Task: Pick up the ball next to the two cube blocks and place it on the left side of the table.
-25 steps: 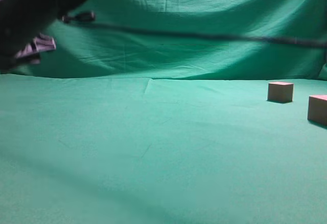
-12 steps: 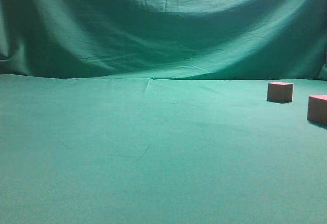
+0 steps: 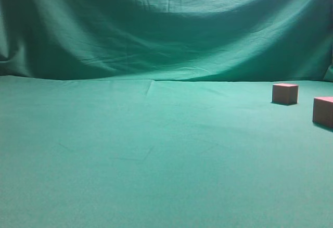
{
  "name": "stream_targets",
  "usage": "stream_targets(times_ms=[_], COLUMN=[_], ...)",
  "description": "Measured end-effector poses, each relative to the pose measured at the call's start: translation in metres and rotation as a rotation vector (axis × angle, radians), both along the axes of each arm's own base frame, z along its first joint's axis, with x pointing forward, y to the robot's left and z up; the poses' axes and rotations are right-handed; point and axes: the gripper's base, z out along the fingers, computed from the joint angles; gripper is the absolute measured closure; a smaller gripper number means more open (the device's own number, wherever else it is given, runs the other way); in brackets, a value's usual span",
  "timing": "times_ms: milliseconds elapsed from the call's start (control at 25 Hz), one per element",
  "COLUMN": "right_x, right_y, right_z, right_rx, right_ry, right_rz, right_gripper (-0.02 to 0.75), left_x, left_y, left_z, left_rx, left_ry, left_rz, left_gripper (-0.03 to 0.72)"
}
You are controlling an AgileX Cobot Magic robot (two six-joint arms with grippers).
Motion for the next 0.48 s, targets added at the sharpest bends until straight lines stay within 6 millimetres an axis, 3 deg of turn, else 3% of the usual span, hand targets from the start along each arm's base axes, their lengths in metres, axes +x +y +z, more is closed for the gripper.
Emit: stream_targets(times_ms=[160,480], right_x=[-0.03,-0.086], right_y=[-0.031,-0.08], right_z=[-0.008,-0.075], right_rx=[-0.051,0.02], right_ry=[0.038,0.052], right_rz=[-0.053,-0.117], right_gripper=[0.738,0.738], left_x=[0.0,0.0], left_y=[0.0,0.0], left_z=[0.0,0.0], left_rx=[0.0,0.0], left_ry=[0.0,0.0], left_rz=[0.0,0.0], left_gripper=[0.688,0.688])
